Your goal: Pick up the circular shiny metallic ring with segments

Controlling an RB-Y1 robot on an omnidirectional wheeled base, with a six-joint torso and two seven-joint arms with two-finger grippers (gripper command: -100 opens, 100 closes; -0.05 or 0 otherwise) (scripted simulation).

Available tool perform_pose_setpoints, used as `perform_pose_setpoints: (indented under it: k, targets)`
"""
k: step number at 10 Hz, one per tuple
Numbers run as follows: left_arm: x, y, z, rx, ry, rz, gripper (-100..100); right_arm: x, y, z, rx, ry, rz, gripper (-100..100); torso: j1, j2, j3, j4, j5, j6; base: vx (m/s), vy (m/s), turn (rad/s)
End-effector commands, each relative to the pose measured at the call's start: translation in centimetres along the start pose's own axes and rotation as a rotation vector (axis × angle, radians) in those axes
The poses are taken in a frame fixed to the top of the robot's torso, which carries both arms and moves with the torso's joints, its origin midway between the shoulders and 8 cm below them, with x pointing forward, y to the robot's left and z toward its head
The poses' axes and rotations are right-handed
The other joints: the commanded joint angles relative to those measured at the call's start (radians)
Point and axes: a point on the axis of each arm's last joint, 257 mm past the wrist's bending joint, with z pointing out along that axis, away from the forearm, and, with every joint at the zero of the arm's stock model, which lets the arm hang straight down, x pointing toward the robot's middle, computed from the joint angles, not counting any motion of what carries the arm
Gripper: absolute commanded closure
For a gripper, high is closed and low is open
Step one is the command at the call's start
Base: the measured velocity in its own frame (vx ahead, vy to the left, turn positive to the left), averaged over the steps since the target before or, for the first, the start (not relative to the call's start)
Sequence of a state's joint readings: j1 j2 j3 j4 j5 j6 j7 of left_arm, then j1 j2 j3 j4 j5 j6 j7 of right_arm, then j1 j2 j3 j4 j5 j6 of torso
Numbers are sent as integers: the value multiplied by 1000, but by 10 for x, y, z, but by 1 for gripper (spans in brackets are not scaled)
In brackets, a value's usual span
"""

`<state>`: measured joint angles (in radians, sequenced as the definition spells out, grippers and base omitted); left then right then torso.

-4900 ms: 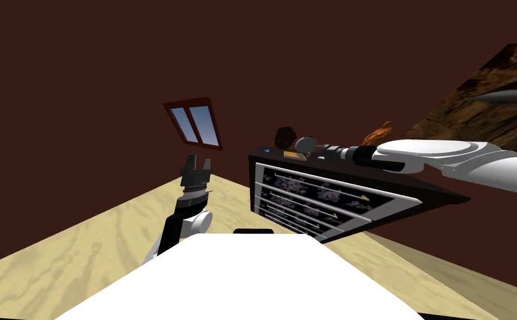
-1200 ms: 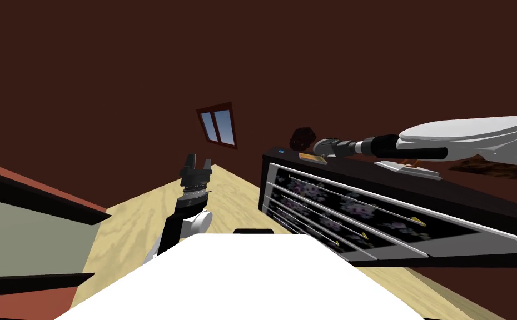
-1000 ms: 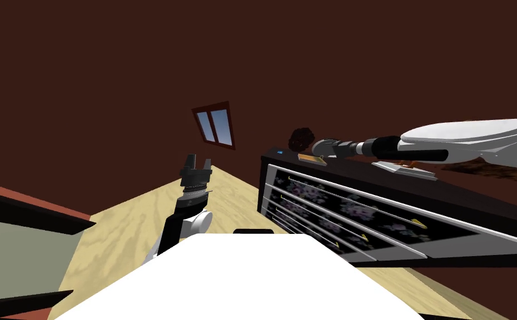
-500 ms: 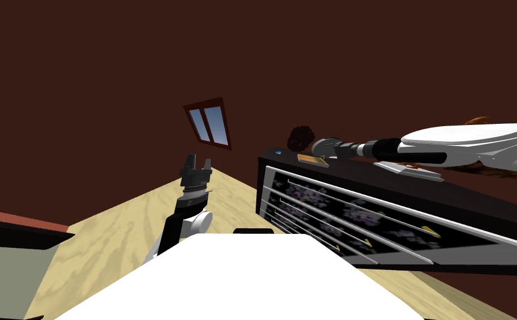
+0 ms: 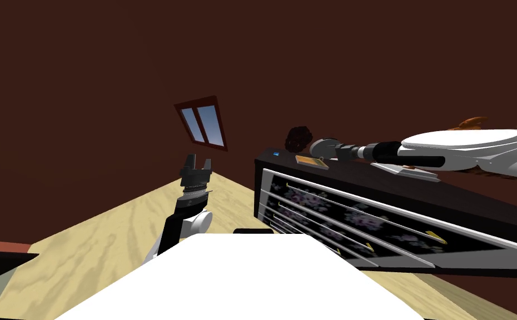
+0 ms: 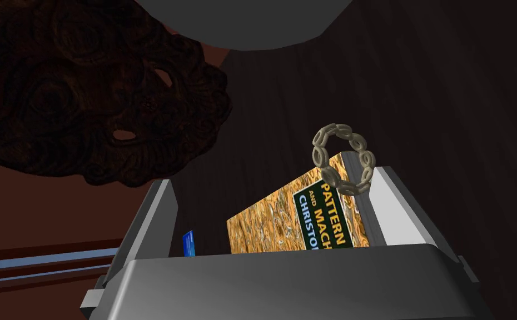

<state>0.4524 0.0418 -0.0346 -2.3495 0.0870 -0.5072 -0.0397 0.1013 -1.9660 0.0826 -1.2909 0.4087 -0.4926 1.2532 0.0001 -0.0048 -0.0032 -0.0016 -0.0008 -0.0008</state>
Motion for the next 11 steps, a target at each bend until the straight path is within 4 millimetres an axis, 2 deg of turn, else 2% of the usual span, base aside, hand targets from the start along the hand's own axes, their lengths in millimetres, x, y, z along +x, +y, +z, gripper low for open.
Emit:
perform_pose_setpoints:
  k: [1,3,4,5,7,8,9,10,11]
  targets:
    - [0,0,0,0,0,0,0,-1,6,1,-11,0,2,-100,0,0,0,0,0,0,-4,-5,11]
    - [0,0,0,0,0,0,0,-1,6,1,-11,0,2,-100,1,5,3,1,0,0,-14,3,-4]
    - [0,0,0,0,0,0,0,-3,24,3,-32,-5,29,-100,1,6,4,2,0,1,59,-20,-92]
    - [0,0,0,0,0,0,0,-1,5,2,0,0,7,-100,-1,3,2,1,0,1,76,-20,-69]
    - [0,0,0,0,0,0,0,-1,10,2,-8,-1,23,-100,0,2,1,1,0,0,22,-5,7]
    - [0,0,0,0,0,0,0,-1,10,2,-8,-1,21,0,1,4,2,1,0,0,0,0,0]
    - [0,0,0,0,0,0,0,-1,10,2,-8,-1,21,-100,1,4,3,1,0,0,0,0,0]
    - [0,0,0,0,0,0,0,-1,10,2,-8,-1,21,100,1,5,3,1,0,0,0,0,0]
    - [0,0,0,0,0,0,0,-1,10,2,-8,-1,21,100,1,5,3,2,0,0,0,0,0]
